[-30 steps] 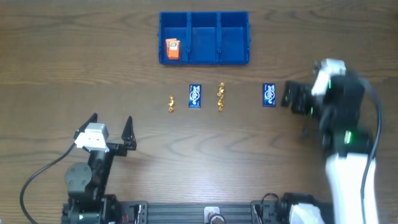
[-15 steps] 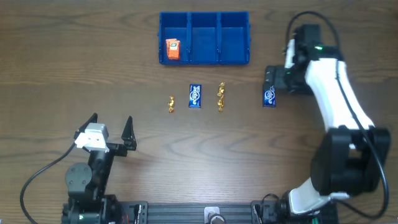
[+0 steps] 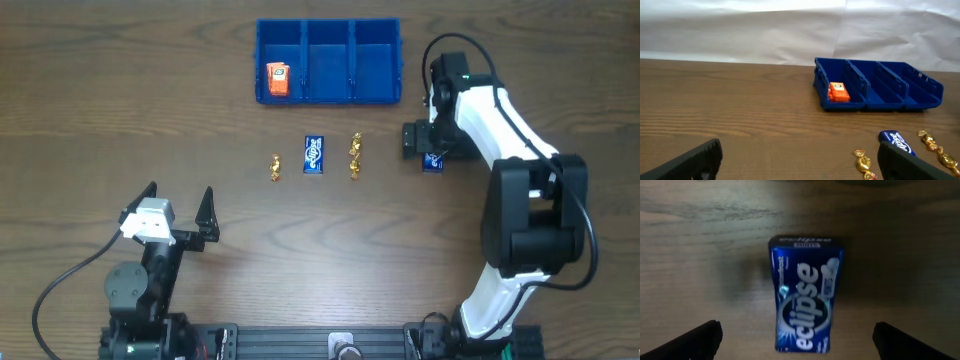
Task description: Sort Candies Into Trays
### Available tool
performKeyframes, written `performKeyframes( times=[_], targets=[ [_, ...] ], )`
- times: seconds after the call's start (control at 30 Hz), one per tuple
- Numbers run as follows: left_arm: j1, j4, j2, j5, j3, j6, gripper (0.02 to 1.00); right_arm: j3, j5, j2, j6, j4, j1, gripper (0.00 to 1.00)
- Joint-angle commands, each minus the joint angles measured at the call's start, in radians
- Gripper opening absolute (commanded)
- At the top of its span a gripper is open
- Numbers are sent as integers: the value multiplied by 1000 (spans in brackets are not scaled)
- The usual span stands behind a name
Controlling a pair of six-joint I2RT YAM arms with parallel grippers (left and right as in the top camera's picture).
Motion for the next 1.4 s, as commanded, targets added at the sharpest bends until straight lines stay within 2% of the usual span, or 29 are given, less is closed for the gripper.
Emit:
performKeyframes(
  times=[0.03,0.5,0.53,0.6,0.77,0.83,0.97,1.27,1.4],
  targets=[
    [6,-31,-5,18,-20,3,996,23,31,43,11,31,2,1000],
    [6,-31,-5,18,-20,3,998,23,31,92,11,66,2,996],
    [6,-31,-5,18,-20,3,998,23,31,95,11,65,2,972],
    [6,-31,-5,18,-20,3,996,23,30,102,11,67,2,842],
    [6,-31,-5,18,-20,3,998,23,30,102,15,67,2,426],
    [6,-31,-5,18,-20,3,998,23,30,102,15,68,2,343],
    [6,-31,-5,18,-20,3,998,23,30,102,17,68,2,246],
    [6,-31,-5,18,-20,3,998,39,31,27,37,54,18,229],
    [6,-31,-5,18,-20,3,998,164,31,-85,38,5,87,226]
  ],
)
